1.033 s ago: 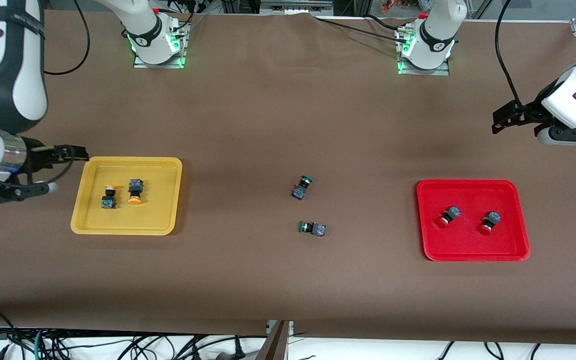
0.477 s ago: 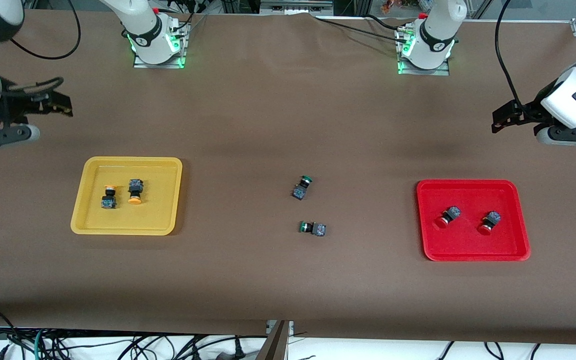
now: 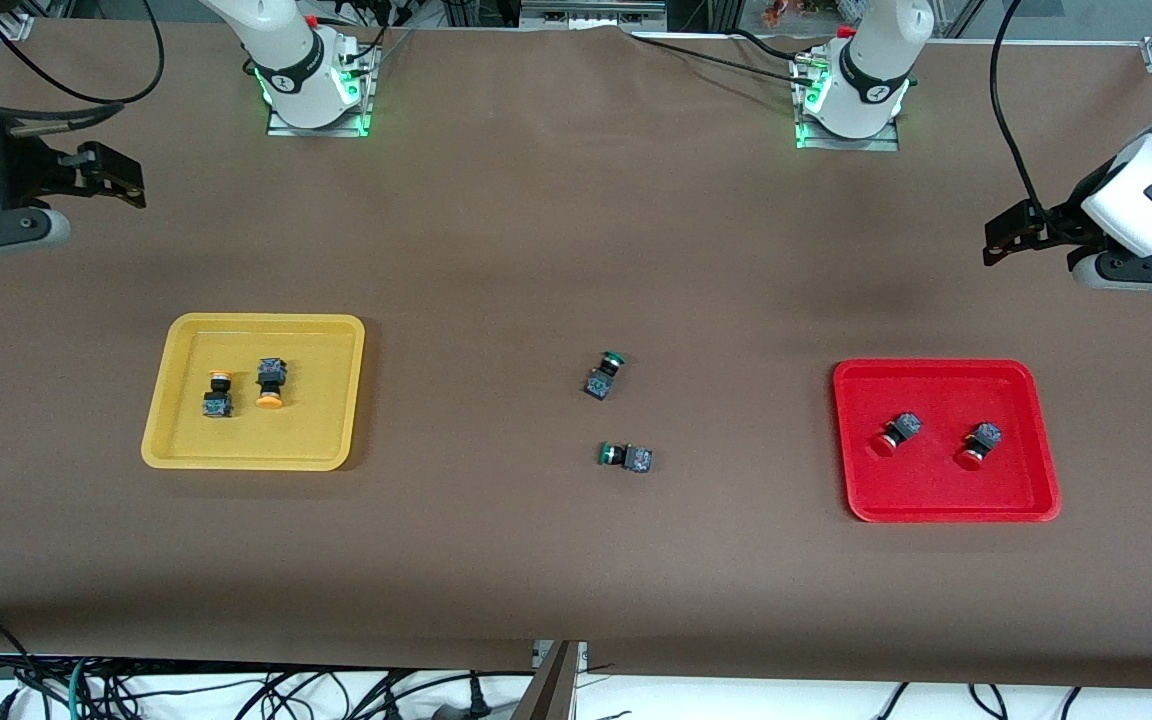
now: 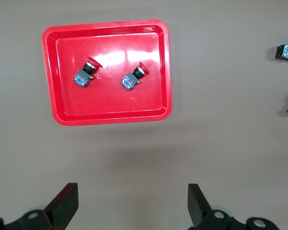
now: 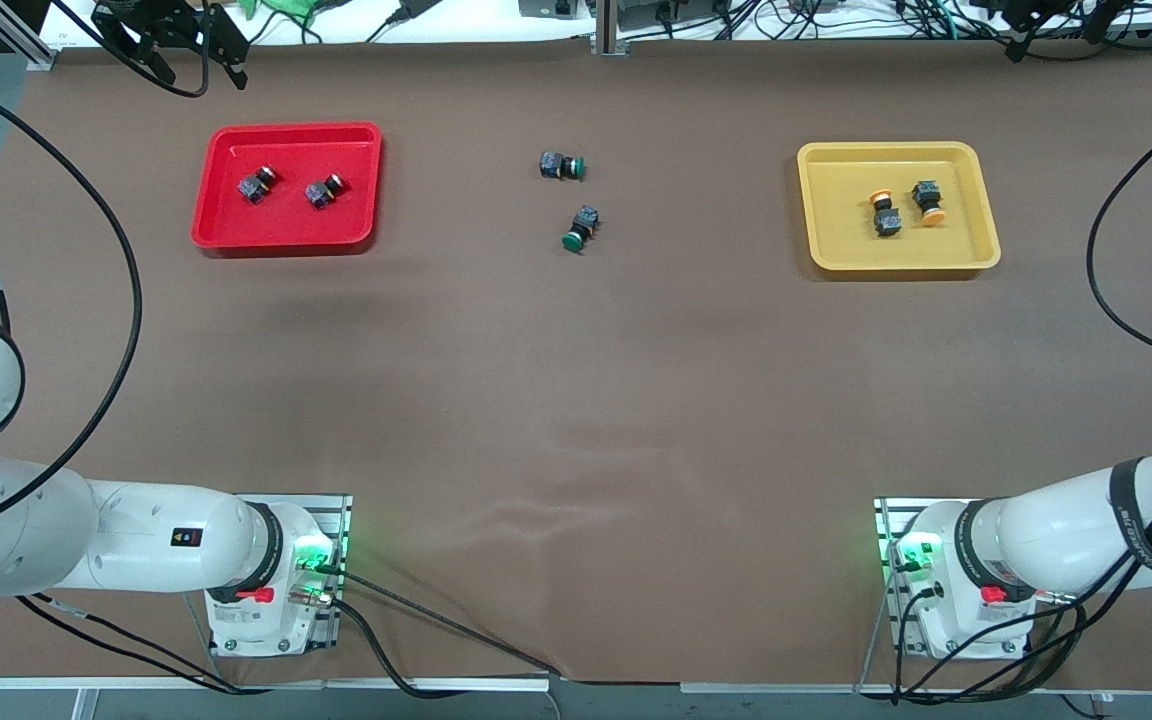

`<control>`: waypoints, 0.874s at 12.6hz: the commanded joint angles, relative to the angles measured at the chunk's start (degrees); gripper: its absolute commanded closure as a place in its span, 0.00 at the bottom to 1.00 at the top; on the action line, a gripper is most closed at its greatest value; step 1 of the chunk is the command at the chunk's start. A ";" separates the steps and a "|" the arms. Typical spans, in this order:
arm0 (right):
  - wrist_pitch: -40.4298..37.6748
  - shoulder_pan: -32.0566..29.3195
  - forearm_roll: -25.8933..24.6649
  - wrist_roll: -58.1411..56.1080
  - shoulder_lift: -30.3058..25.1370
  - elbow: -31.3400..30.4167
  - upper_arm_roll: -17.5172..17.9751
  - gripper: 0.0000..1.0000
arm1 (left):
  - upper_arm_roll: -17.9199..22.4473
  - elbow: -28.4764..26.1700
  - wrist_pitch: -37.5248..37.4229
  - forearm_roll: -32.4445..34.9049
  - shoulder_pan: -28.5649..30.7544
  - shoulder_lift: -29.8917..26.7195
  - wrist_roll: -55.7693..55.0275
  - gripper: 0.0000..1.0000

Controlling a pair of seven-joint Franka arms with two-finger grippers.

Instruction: Place red and yellow buttons in trays

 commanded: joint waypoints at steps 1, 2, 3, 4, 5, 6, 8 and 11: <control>1.09 -1.61 -0.99 -0.55 -3.52 -1.64 1.51 0.00 | 0.32 -0.09 -0.50 -0.77 -0.28 -0.33 -0.32 0.00; 1.10 -1.78 -0.99 -0.55 -3.61 -1.64 1.51 0.00 | 0.32 -0.09 -0.50 -0.77 -0.28 -0.33 -0.32 0.00; 1.02 -1.61 -0.82 -0.46 -3.70 -1.72 1.51 0.00 | 0.32 -0.09 -0.50 -0.77 -0.28 -0.33 -0.32 0.00; 0.93 -1.60 -0.64 0.41 -3.53 -1.64 1.51 0.00 | 0.32 -0.01 -0.50 -0.77 -0.28 -0.33 -0.32 0.00; 0.84 -1.52 -0.47 0.68 -3.44 -1.64 1.51 0.00 | 0.32 -0.01 -0.50 -0.77 -0.28 -0.33 -0.32 0.00; 0.75 -1.34 -0.55 0.77 -3.27 -1.64 1.34 0.00 | 0.32 -0.09 -0.50 -0.77 -0.28 -0.33 -0.32 0.00; 0.66 -1.43 -0.46 0.68 -3.18 -1.55 1.16 0.00 | 0.32 -0.01 -0.50 -0.86 -0.28 -0.33 -0.49 0.00; 0.75 -1.52 -0.46 0.50 -2.83 -1.46 1.07 0.00 | 0.32 -0.01 -0.50 -1.03 -0.37 -0.33 -0.49 0.00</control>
